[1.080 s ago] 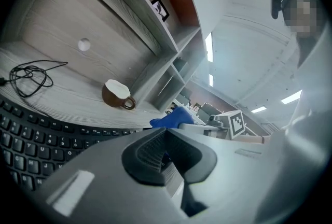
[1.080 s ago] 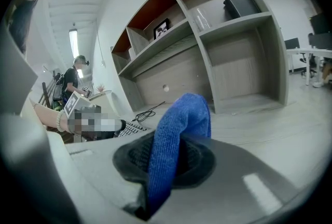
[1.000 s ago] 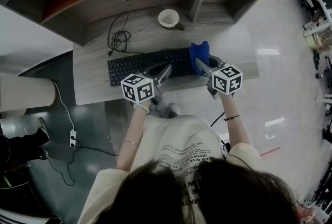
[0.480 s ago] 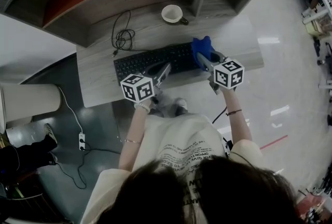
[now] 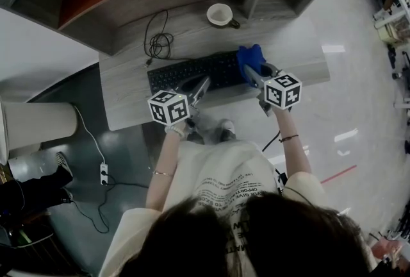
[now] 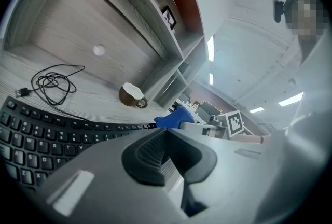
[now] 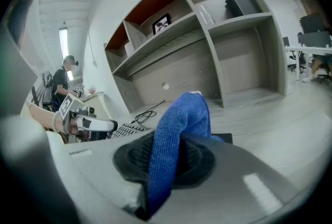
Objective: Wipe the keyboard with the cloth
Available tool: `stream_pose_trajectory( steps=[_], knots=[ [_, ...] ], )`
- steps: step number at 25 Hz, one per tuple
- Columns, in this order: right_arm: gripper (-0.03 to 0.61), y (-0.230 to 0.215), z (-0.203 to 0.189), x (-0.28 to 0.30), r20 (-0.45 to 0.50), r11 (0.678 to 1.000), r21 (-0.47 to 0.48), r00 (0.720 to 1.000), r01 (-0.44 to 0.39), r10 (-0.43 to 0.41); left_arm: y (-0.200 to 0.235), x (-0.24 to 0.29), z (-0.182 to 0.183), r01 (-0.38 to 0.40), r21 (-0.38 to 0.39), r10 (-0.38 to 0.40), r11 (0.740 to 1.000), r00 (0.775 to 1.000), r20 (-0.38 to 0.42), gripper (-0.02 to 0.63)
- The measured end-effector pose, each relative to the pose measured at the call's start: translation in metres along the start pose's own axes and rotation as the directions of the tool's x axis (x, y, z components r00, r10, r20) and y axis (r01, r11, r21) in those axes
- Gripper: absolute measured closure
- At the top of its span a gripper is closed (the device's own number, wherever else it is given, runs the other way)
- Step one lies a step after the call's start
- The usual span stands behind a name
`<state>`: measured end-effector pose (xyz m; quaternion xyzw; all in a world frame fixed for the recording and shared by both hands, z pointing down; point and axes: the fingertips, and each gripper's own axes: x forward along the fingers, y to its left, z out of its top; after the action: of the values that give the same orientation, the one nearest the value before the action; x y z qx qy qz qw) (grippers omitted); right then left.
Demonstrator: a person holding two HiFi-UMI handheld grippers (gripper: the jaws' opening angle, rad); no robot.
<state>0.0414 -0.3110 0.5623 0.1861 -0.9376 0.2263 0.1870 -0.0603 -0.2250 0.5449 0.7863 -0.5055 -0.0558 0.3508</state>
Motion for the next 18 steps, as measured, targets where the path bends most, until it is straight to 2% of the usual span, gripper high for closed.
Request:
stream_pose_trajectory(
  steps=[18],
  knots=[
    [0.526, 0.021, -0.006, 0.013, -0.004, 1.000, 0.001, 1.000, 0.005, -0.005, 0.015, -0.026, -0.001, -0.009, -0.002, 0.009, 1.000, 1.000, 0.006, 0.617]
  ],
)
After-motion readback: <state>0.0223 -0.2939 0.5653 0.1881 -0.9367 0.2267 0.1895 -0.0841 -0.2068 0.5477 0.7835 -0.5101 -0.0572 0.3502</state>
